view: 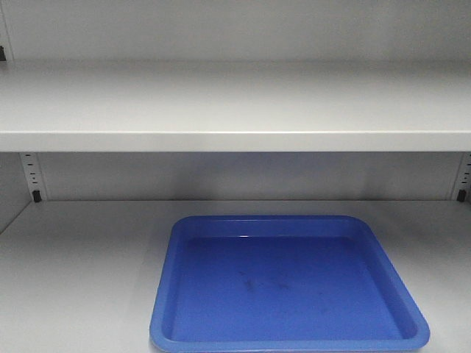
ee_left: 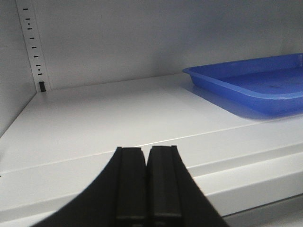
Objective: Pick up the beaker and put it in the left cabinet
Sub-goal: 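Extend the right gripper over the blue tray with the beaker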
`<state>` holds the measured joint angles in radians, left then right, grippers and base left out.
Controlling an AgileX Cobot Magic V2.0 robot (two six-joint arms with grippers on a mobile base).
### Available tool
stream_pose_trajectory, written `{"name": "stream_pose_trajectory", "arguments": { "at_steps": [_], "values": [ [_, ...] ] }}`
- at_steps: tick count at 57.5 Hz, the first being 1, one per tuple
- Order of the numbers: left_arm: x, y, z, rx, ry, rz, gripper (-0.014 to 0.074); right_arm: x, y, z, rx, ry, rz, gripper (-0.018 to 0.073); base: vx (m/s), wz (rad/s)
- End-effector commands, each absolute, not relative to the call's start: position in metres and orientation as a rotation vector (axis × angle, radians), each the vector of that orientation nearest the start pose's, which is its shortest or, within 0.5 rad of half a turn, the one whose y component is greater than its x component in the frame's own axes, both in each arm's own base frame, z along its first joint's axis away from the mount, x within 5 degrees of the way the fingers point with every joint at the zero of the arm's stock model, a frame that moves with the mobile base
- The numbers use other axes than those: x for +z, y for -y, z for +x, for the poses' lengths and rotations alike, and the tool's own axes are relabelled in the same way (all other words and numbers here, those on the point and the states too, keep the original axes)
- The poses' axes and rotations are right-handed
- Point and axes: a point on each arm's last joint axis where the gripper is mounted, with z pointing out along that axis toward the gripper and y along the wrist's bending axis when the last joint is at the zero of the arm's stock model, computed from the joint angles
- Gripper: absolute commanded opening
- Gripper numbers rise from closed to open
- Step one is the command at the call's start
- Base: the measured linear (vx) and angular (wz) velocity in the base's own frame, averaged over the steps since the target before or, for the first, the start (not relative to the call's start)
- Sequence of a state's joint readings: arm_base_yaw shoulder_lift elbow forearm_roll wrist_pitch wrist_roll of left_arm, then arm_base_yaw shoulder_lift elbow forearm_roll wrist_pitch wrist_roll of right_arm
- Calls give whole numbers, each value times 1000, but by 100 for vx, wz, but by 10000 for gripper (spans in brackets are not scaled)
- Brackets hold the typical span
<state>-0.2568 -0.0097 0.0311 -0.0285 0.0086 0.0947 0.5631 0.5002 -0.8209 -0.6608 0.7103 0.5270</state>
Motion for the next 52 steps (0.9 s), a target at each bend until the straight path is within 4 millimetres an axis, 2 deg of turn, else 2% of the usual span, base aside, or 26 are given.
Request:
{"name": "stream_pose_trajectory", "arguments": {
  "at_steps": [1,10,18,24,29,35,52],
  "values": [
    [205,14,54,-168,-1412,222,1,409,-16,92,8,-1650,-253,-5,0,0],
    [205,14,54,-168,-1412,222,1,401,-39,122,27,-1698,-313,-5,0,0],
    [205,14,54,-168,-1412,222,1,390,-75,160,66,-1659,-468,-5,0,0],
    [205,14,54,-168,-1412,222,1,376,-106,189,190,-1623,-550,-5,0,0],
    [205,14,54,-168,-1412,222,1,362,-122,211,321,-1630,-539,-5,0,0],
    [205,14,54,-168,-1412,222,1,346,-125,237,437,-1653,-483,-5,0,0],
    [205,14,54,-168,-1412,222,1,307,-111,290,484,-1613,-506,-4,0,0]
  ]
}}
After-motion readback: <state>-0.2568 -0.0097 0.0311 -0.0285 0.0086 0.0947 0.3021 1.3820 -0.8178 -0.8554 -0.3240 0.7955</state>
